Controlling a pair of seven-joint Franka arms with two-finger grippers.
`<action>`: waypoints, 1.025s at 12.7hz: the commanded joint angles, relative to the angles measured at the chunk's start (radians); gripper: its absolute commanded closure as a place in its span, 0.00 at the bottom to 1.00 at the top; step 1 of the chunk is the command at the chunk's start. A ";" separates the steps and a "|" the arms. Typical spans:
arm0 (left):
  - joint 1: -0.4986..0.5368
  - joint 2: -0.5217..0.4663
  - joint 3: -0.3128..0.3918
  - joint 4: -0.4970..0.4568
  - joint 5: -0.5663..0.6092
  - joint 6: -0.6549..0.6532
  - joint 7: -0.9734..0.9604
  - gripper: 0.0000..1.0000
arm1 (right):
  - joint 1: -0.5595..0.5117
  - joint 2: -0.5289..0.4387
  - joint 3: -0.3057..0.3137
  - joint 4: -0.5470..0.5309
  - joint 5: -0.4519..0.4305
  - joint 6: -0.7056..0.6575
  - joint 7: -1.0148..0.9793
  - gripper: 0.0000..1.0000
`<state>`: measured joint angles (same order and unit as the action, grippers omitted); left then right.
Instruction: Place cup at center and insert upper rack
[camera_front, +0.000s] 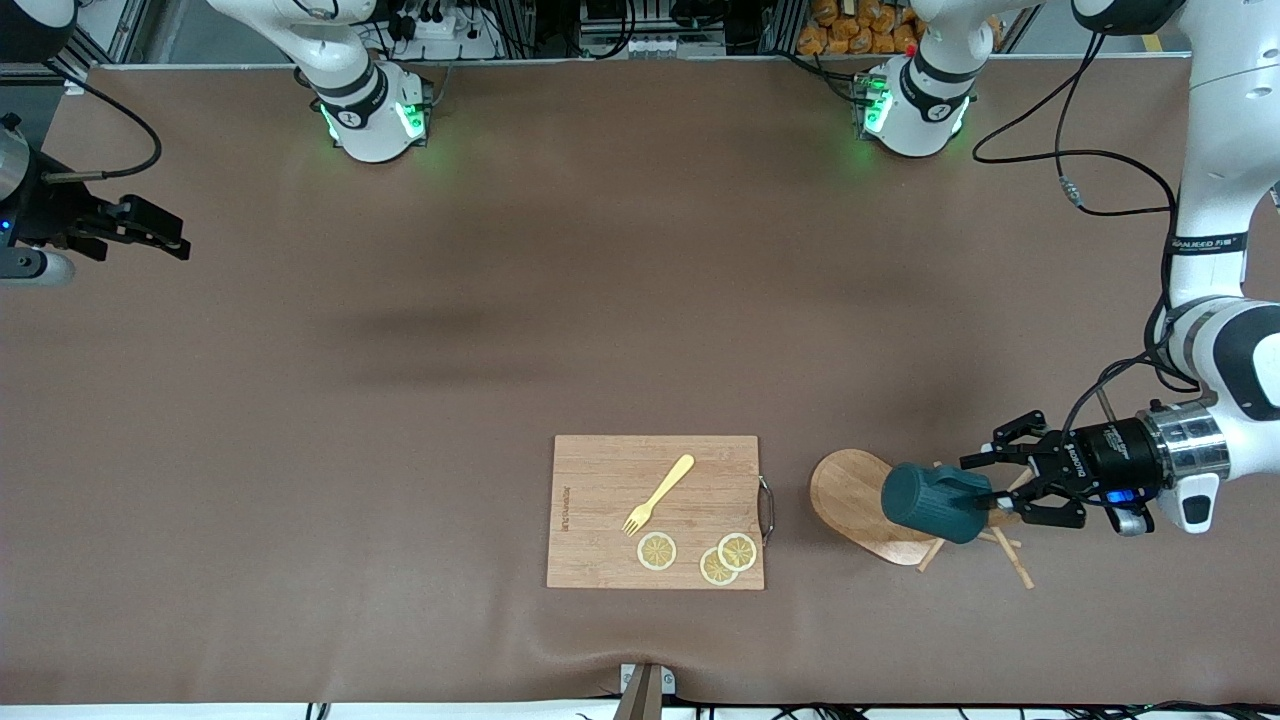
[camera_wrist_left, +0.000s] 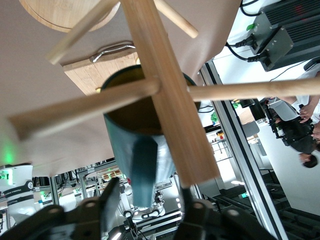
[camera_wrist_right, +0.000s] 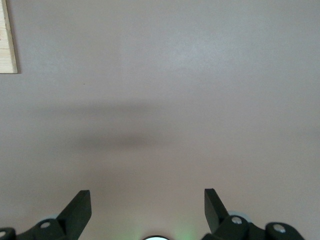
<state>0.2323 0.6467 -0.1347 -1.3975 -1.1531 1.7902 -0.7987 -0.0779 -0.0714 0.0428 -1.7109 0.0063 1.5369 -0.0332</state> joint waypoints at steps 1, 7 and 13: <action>0.005 -0.054 -0.003 0.017 -0.007 -0.005 -0.086 0.00 | -0.026 -0.019 0.009 -0.009 0.015 0.000 -0.017 0.00; -0.007 -0.185 -0.019 0.093 0.176 -0.069 -0.295 0.00 | -0.026 -0.018 0.009 -0.010 0.015 -0.001 -0.017 0.00; -0.019 -0.392 -0.121 0.091 0.556 -0.174 -0.286 0.00 | -0.028 -0.015 0.008 -0.018 0.015 -0.009 -0.017 0.00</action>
<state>0.2155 0.3232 -0.2219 -1.2814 -0.7103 1.6684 -1.0763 -0.0832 -0.0711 0.0412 -1.7163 0.0064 1.5302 -0.0332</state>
